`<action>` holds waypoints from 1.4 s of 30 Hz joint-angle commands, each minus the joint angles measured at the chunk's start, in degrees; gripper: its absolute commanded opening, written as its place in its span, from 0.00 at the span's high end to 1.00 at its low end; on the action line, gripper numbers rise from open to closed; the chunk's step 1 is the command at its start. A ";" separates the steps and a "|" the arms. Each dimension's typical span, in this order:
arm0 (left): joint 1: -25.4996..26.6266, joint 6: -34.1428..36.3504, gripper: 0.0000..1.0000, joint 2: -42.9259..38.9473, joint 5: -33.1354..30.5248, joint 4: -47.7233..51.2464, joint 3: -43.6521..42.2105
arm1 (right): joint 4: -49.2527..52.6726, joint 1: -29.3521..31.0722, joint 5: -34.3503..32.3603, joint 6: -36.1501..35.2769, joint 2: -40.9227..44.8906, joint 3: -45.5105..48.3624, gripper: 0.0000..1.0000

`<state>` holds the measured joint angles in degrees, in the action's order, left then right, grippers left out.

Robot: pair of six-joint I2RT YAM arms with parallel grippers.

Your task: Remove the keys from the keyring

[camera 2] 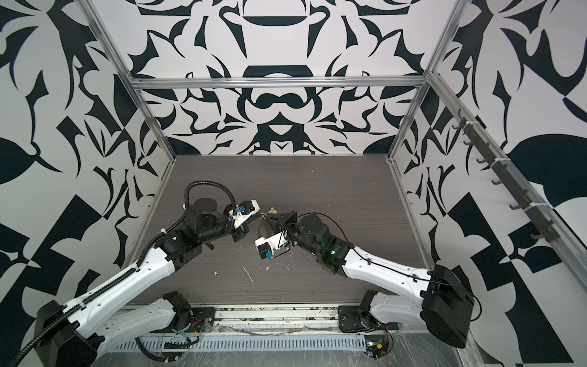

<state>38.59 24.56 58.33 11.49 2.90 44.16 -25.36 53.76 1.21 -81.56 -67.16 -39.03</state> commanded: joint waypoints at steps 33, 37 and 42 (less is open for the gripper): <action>-1.06 -4.77 1.00 3.89 1.15 -1.46 5.09 | 3.87 1.41 4.52 -26.00 -0.27 -5.19 1.00; -1.06 -4.48 1.00 4.31 1.52 -1.31 5.44 | 4.59 1.36 5.71 -26.12 -0.68 -6.06 1.00; -0.97 -4.35 1.00 4.86 2.39 -1.27 5.57 | 4.98 1.41 7.23 -26.10 -1.20 -6.75 1.00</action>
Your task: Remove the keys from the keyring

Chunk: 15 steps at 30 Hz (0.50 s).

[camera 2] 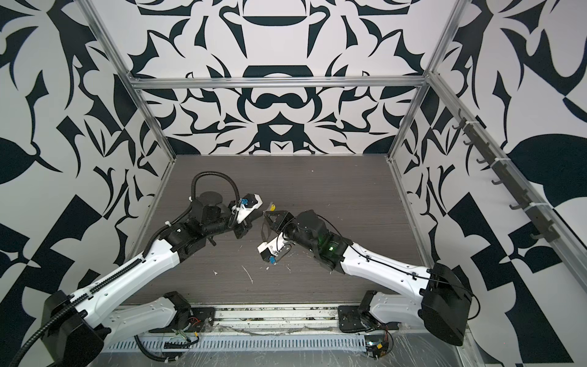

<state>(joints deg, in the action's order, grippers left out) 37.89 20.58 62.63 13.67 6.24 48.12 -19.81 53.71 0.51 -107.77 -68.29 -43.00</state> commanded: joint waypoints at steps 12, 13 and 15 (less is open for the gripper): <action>-0.27 -1.17 1.00 -0.84 0.16 -8.12 0.15 | 2.04 1.39 8.06 1.30 -0.36 -3.42 0.85; -0.27 -1.36 1.00 -1.06 0.39 -8.55 -0.15 | 2.23 1.47 7.94 1.57 -0.27 -3.58 0.79; -0.27 -1.82 1.00 -1.31 0.72 -9.37 -0.64 | 2.58 1.42 7.50 1.59 -0.17 -3.58 0.72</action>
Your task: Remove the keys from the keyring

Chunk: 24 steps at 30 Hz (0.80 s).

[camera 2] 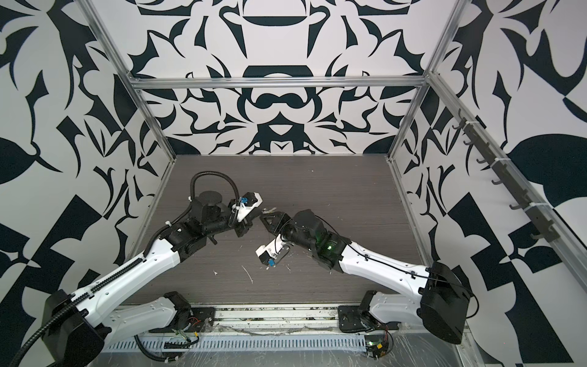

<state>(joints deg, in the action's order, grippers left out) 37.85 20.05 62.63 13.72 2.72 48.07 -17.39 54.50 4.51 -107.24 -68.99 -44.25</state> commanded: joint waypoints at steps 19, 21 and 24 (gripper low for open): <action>-0.23 -2.73 1.00 -1.52 2.27 -16.44 -4.47 | -5.55 0.57 -0.27 7.32 4.63 -1.03 0.52; -0.23 -2.66 1.00 -1.13 2.54 -18.39 -4.66 | -6.94 0.48 -0.64 9.56 5.24 -1.18 0.51; -0.29 -2.53 1.00 -0.03 2.76 -20.67 -4.37 | -11.40 -0.36 -1.66 15.69 5.86 -1.81 0.48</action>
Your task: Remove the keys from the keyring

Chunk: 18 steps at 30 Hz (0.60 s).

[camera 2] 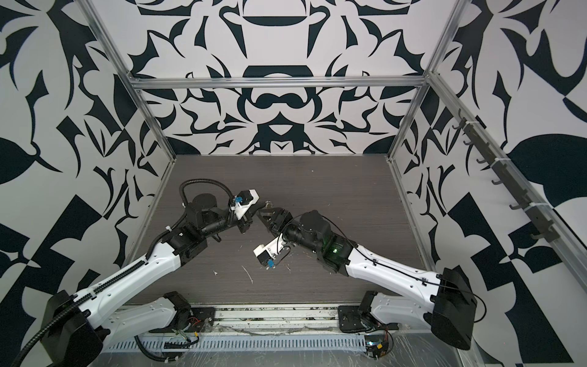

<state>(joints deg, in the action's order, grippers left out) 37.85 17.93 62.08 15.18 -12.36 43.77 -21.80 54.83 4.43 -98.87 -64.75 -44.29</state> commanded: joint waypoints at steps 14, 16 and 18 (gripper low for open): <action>-2.14 1.71 1.00 10.48 8.12 -25.82 3.42 | 11.41 -31.85 27.27 58.23 4.03 -20.02 0.45; -2.68 1.78 1.00 13.68 9.77 -29.02 3.73 | 16.60 -35.24 35.34 59.92 2.82 -23.26 0.46; -3.14 1.76 1.00 15.67 10.58 -32.61 4.08 | 21.20 -36.64 39.95 59.64 1.71 -25.83 0.46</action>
<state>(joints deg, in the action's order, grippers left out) 35.48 19.51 75.99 22.63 -35.79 45.76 -11.00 19.31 28.77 -47.72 -62.00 -66.39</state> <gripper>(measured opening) 0.041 0.542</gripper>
